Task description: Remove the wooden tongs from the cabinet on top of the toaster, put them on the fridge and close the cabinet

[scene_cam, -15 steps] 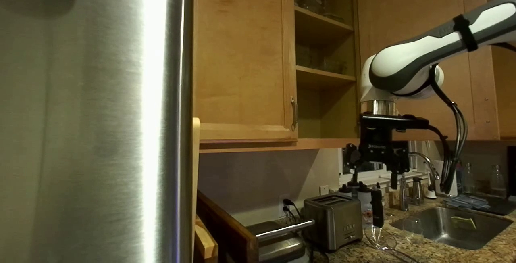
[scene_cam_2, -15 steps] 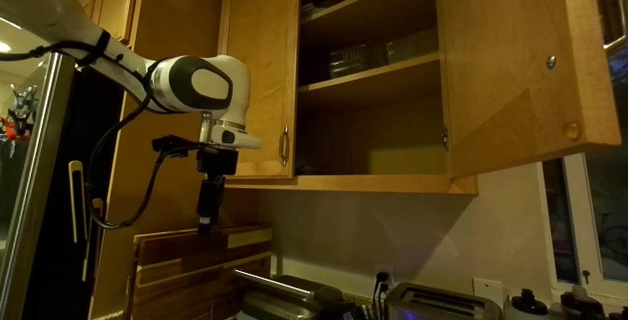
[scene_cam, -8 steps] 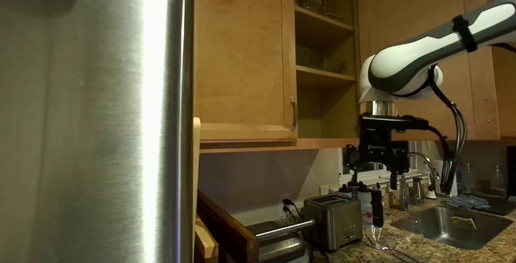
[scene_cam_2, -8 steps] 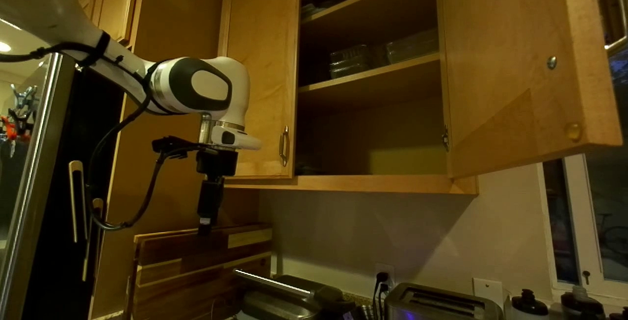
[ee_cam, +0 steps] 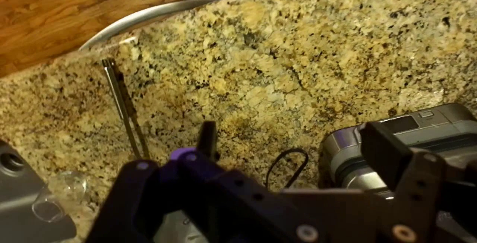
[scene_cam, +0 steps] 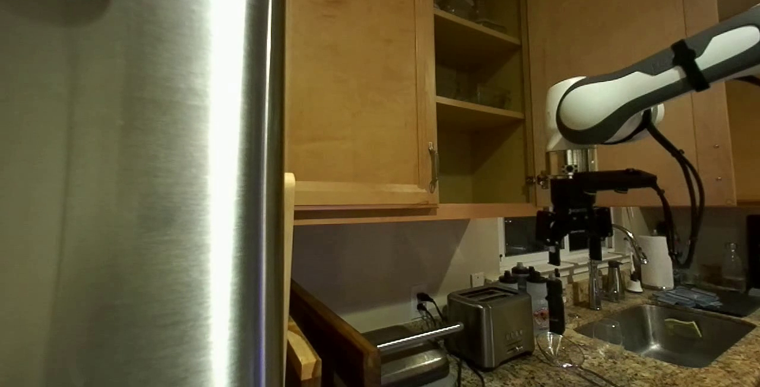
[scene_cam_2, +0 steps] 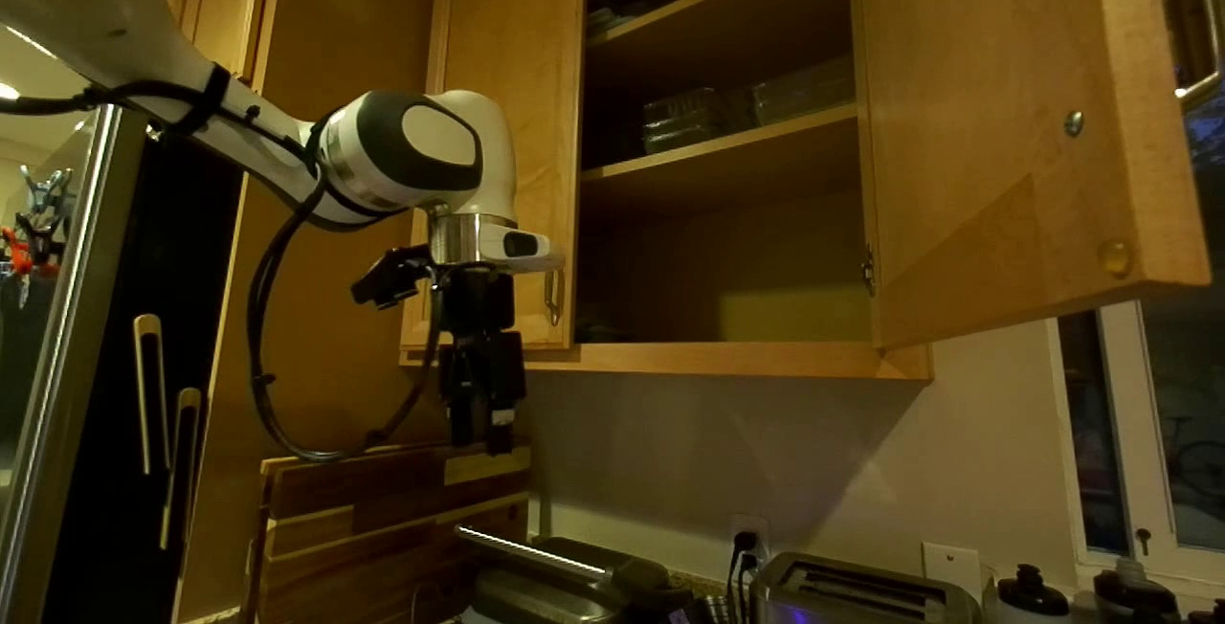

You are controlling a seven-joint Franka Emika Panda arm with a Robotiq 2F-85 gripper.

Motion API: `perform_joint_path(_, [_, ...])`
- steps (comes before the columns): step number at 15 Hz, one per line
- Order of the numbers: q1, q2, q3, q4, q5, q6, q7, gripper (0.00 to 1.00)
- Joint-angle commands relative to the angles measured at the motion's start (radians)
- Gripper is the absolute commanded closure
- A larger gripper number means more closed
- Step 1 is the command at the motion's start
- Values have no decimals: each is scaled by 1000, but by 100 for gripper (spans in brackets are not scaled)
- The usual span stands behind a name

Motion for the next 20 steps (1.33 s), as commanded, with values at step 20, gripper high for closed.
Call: perform_joint_path(20, [-126, -146, -96, -97, -295, 69, -243, 0])
